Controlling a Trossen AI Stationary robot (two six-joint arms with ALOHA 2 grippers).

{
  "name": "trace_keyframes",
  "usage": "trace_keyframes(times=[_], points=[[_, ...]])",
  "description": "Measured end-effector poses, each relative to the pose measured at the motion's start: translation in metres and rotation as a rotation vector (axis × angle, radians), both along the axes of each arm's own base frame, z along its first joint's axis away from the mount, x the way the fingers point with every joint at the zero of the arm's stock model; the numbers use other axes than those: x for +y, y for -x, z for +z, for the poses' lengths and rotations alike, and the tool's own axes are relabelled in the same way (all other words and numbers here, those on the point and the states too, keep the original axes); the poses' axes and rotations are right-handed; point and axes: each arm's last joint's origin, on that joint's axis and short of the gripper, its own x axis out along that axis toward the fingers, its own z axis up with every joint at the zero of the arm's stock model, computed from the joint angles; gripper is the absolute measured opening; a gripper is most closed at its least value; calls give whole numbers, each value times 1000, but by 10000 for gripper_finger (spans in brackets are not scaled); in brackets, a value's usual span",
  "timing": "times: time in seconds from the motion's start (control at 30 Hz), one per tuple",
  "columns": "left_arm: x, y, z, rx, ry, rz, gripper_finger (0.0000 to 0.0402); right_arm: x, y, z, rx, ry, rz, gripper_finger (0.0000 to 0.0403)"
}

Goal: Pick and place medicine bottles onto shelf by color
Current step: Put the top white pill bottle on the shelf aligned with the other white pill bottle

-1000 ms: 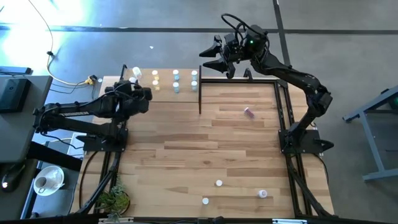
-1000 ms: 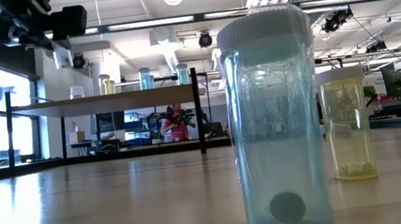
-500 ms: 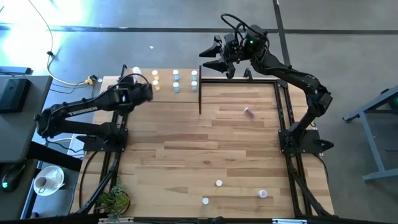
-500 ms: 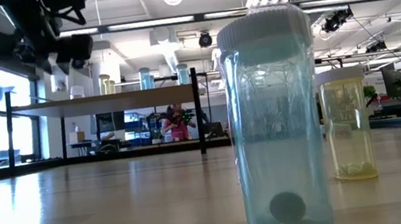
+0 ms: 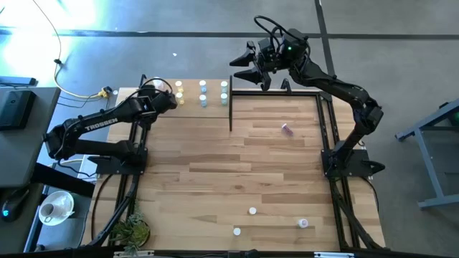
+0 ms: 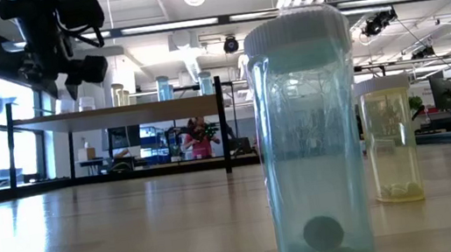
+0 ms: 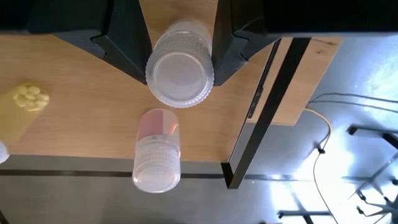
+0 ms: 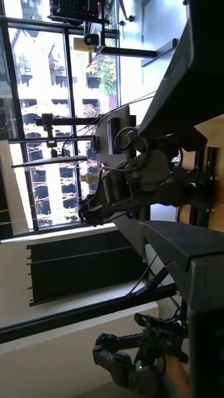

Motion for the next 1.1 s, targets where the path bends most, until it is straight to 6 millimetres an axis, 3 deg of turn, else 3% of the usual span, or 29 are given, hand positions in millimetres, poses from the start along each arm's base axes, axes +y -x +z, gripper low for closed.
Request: trace_keyframes(times=[0.37, 1.1], points=[[8, -4, 2, -83, 6, -35, 149, 0, 0, 0, 0, 0, 0, 222], [9, -5, 3, -67, 4, -59, 156, 0, 0, 0, 3, -4, 0, 222]])
